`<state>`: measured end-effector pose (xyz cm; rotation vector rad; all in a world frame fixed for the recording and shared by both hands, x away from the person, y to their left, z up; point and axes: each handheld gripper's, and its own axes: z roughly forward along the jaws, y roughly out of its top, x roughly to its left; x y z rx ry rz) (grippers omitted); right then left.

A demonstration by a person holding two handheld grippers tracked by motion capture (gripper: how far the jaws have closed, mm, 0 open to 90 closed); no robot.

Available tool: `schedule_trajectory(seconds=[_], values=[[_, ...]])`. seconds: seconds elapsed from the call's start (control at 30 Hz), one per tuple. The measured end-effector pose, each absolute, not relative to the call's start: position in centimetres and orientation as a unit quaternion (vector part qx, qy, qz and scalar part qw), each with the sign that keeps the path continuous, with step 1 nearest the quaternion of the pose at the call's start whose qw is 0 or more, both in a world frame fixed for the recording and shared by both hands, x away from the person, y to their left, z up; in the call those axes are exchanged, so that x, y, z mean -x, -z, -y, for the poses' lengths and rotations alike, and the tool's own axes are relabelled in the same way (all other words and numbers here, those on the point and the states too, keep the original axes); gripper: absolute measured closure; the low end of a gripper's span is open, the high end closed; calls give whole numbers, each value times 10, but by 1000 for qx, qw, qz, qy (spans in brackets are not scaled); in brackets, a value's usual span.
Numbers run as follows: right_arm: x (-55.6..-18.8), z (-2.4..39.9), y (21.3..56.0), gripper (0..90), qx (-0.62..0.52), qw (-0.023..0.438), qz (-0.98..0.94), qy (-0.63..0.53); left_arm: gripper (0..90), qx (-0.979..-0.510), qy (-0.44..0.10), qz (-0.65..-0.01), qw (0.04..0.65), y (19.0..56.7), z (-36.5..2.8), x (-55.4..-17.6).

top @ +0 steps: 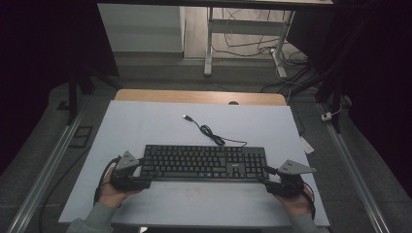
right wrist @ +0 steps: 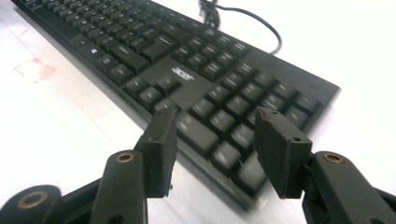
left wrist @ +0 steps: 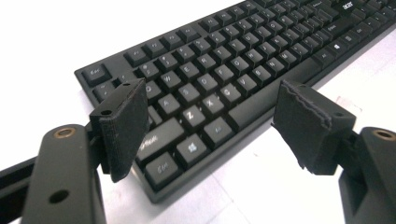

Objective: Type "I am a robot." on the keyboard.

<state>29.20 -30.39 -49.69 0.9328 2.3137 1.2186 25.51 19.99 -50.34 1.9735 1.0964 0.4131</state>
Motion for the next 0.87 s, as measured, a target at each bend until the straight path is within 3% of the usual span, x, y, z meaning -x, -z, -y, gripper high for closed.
schedule_trajectory(seconds=[0.2, 0.87], values=[[-287, 322, 499, 488, -342, 184, -811, -437, 267, -786, -164, -435, 407, 506, -205, -249], [-289, 314, 500, 487, -326, 184, -818, -437, 265, -788, -162, -435, 404, 507, -205, -250]])
